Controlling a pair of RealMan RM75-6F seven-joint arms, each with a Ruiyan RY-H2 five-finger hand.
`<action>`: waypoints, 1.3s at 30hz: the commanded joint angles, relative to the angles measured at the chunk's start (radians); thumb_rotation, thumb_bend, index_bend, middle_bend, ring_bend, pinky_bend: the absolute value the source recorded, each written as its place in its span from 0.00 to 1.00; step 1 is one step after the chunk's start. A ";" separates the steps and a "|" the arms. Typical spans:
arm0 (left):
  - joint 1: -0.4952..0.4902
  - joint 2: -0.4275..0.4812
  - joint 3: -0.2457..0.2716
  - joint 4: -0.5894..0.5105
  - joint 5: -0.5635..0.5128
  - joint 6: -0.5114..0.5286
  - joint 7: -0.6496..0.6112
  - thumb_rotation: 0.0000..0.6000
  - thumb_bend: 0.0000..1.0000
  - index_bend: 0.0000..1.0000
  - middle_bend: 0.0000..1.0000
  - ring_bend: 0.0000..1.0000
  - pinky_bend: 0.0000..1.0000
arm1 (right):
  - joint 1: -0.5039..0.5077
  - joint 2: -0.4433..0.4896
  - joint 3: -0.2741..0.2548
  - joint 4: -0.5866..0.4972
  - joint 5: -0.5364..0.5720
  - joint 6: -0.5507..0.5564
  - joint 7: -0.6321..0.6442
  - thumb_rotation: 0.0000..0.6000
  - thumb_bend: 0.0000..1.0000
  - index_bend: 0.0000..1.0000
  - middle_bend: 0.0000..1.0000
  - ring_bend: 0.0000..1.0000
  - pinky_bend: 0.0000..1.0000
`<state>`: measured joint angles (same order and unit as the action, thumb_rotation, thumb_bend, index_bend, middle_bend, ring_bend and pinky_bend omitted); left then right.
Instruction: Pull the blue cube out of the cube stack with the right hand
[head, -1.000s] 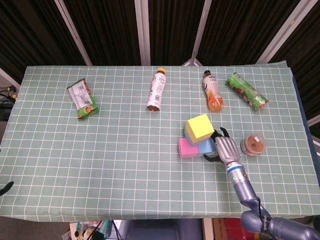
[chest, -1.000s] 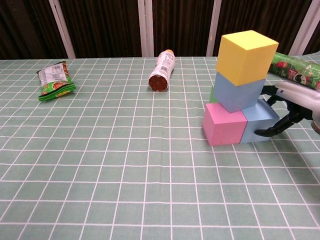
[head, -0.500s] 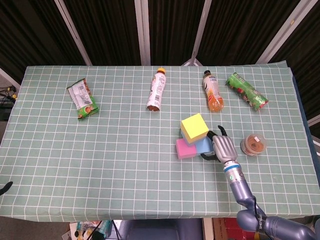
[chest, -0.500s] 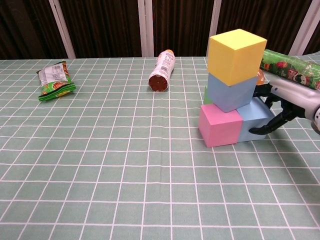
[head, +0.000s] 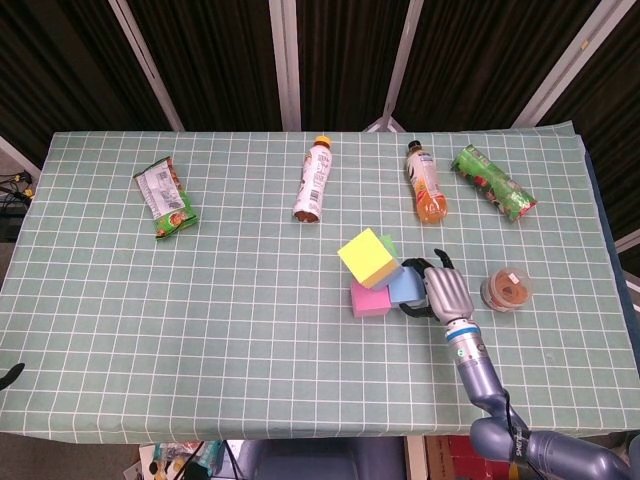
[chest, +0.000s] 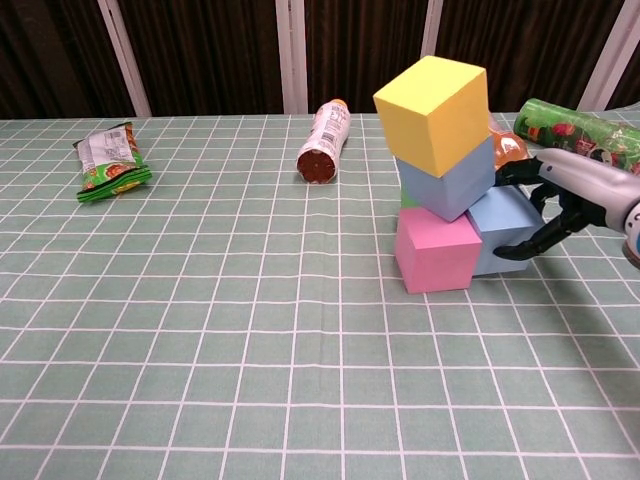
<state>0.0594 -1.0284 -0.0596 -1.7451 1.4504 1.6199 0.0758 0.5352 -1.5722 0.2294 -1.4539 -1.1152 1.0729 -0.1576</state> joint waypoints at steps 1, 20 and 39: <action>0.000 0.000 0.000 -0.001 -0.001 -0.001 0.000 1.00 0.15 0.18 0.02 0.00 0.00 | 0.005 0.006 0.007 -0.022 -0.002 0.007 -0.012 1.00 0.23 0.51 0.44 0.60 0.09; 0.004 0.014 -0.007 0.008 -0.014 0.002 -0.041 1.00 0.15 0.18 0.02 0.00 0.00 | 0.028 0.079 0.076 -0.198 0.102 0.074 -0.155 1.00 0.23 0.51 0.44 0.60 0.09; -0.004 0.000 -0.004 0.000 -0.013 -0.008 0.001 1.00 0.15 0.18 0.02 0.00 0.00 | -0.119 0.219 -0.024 -0.111 0.009 0.077 0.102 1.00 0.23 0.51 0.44 0.60 0.09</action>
<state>0.0559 -1.0277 -0.0640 -1.7449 1.4366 1.6122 0.0767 0.4395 -1.3699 0.2285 -1.5593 -1.0793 1.1470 -0.0894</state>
